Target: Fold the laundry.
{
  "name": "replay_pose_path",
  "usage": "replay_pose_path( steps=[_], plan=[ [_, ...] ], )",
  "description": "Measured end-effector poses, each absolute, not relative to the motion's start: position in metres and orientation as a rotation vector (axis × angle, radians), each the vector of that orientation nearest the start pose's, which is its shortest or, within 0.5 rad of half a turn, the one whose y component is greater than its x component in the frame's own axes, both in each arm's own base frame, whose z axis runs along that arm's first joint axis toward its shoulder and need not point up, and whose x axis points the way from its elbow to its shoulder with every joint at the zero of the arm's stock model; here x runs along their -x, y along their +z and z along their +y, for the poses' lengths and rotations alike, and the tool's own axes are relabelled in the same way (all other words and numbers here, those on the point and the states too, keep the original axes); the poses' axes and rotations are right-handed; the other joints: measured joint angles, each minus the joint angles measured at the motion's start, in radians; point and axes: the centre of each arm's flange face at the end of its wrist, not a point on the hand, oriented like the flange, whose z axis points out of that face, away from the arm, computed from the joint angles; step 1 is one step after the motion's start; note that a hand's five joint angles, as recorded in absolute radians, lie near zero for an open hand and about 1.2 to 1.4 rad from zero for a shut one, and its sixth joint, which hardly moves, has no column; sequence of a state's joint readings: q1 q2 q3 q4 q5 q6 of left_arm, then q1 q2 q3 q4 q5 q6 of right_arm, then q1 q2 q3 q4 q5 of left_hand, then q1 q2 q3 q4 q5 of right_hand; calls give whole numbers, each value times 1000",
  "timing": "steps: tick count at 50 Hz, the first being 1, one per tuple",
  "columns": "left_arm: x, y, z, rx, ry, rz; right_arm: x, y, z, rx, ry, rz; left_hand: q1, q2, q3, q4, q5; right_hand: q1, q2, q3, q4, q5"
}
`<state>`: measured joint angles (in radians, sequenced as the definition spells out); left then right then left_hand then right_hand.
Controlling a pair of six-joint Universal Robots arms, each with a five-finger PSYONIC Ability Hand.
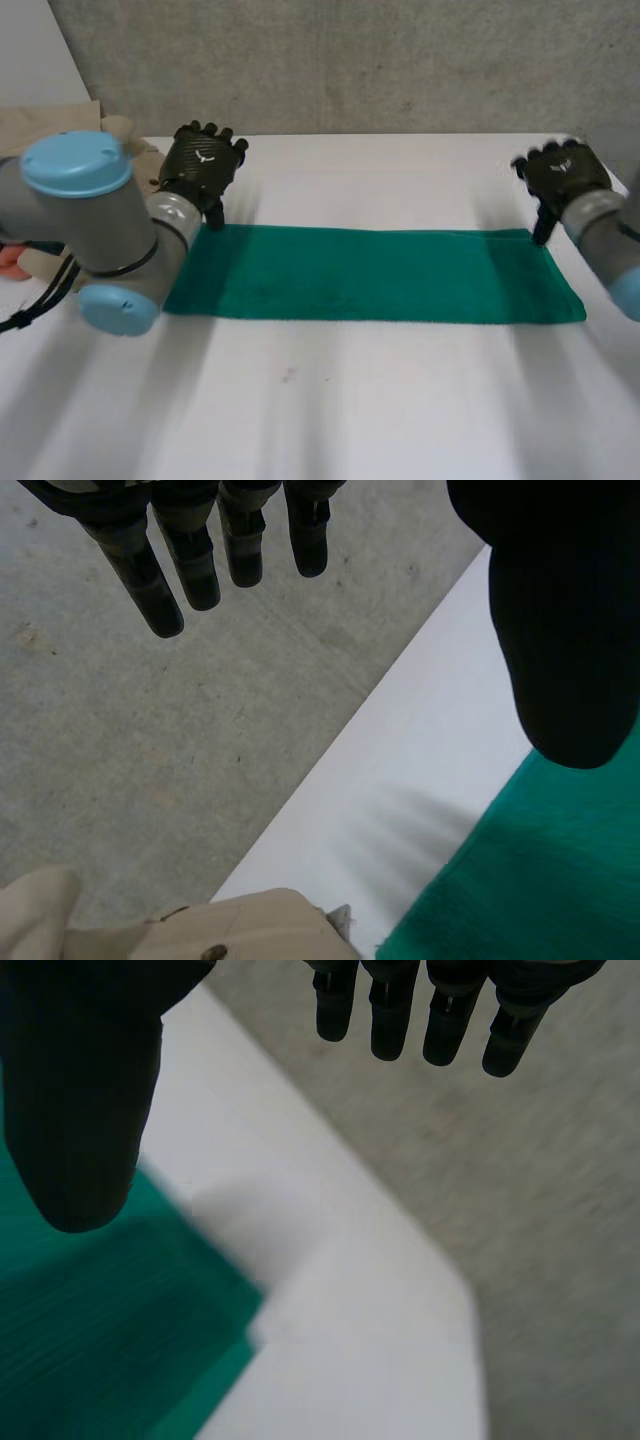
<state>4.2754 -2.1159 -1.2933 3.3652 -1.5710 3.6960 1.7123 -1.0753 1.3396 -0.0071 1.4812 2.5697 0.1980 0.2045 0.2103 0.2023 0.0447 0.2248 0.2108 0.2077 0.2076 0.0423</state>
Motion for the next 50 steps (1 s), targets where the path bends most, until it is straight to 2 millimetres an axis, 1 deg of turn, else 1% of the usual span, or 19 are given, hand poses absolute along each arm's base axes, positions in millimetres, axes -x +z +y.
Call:
replay_pose_path(
  steps=[4, 7, 10, 14, 16, 17, 19, 21, 24, 29, 35, 36, 37, 38, 39, 41, 44, 46, 50],
  plan=[
    [288, 212, -309, -1063, -2103, 1974, -170, 187, -338, 979, -1768, 2566, 0, 0, 0, 0, 0, 4, 4, 9, 9, 10],
    [285, 206, -300, -1084, -2099, 1983, -159, 172, -326, 953, -1655, 2611, 0, 0, 0, 0, 0, 50, 77, 80, 81, 78],
    [285, 200, -295, -1105, -2105, 1983, -149, 158, -322, 928, -1623, 2626, 0, 0, 0, 0, 0, 102, 112, 126, 128, 125],
    [285, 195, -294, -1119, -2123, 1972, -140, 144, -328, 912, -1679, 2620, 0, 0, 0, 0, 0, 202, 194, 221, 222, 219],
    [286, 194, -294, -1121, -2128, 1968, -137, 139, -332, 910, -1700, 2617, 0, 0, 0, 0, 0, 368, 371, 385, 385, 360],
    [286, 194, -294, -1121, -2132, 1965, -135, 134, -335, 908, -1711, 2621, 0, 0, 0, 0, 0, 598, 604, 586, 586, 578],
    [287, 193, -294, -1122, -2136, 1962, -132, 129, -341, 903, -1730, 2631, 0, 0, 0, 0, 0, 863, 877, 867, 867, 860],
    [287, 194, -293, -1121, -2139, 1961, -129, 126, -346, 890, -1752, 2651, 0, 0, 0, 0, 0, 908, 960, 954, 954, 940],
    [286, 196, -292, -1118, -2144, 1956, -118, 128, -355, 850, -1817, 2698, 0, 0, 0, 0, 0, 908, 965, 977, 984, 946],
    [283, 207, -288, -1103, -2169, 1934, -87, 150, -366, 799, -1960, 2779, 0, 0, 0, 0, 0, 908, 965, 977, 986, 946],
    [277, 220, -285, -1075, -2192, 1909, -52, 168, -372, 887, -2026, 2850, 0, 0, 0, 0, 0, 906, 963, 975, 984, 944],
    [276, 221, -285, -1070, -2194, 1907, -52, 168, -372, 906, -2020, 2840, 0, 0, 0, 0, 0, 816, 866, 877, 885, 847],
    [274, 222, -285, -1063, -2196, 1909, -54, 167, -370, 931, -2005, 2811, 0, 0, 0, 0, 0, 595, 636, 657, 667, 626],
    [273, 223, -284, -1057, -2197, 1912, -58, 167, -368, 945, -1992, 2781, 0, 0, 0, 0, 0, 471, 511, 537, 547, 523],
    [271, 223, -284, -1048, -2200, 1917, -63, 165, -366, 955, -1973, 2734, 0, 0, 0, 0, 0, 269, 307, 341, 350, 296],
    [270, 224, -283, -1034, -2206, 1931, -74, 165, -361, 940, -1943, 2658, 0, 0, 0, 0, 0, 74, 100, 125, 137, 94],
    [269, 225, -282, -1011, -2221, 1961, -88, 166, -353, 871, -1893, 2552, 0, 0, 0, 0, 0, 29, 42, 50, 53, 21],
    [269, 225, -281, -990, -2242, 1997, -100, 167, -346, 772, -1828, 2480, 0, 0, 0, 0, 0, 34, 46, 56, 58, 54],
    [270, 226, -278, -981, -2275, 2037, -109, 165, -339, 665, -1731, 2444, 0, 0, 0, 0, 0, 136, 144, 155, 157, 153]
  ],
)
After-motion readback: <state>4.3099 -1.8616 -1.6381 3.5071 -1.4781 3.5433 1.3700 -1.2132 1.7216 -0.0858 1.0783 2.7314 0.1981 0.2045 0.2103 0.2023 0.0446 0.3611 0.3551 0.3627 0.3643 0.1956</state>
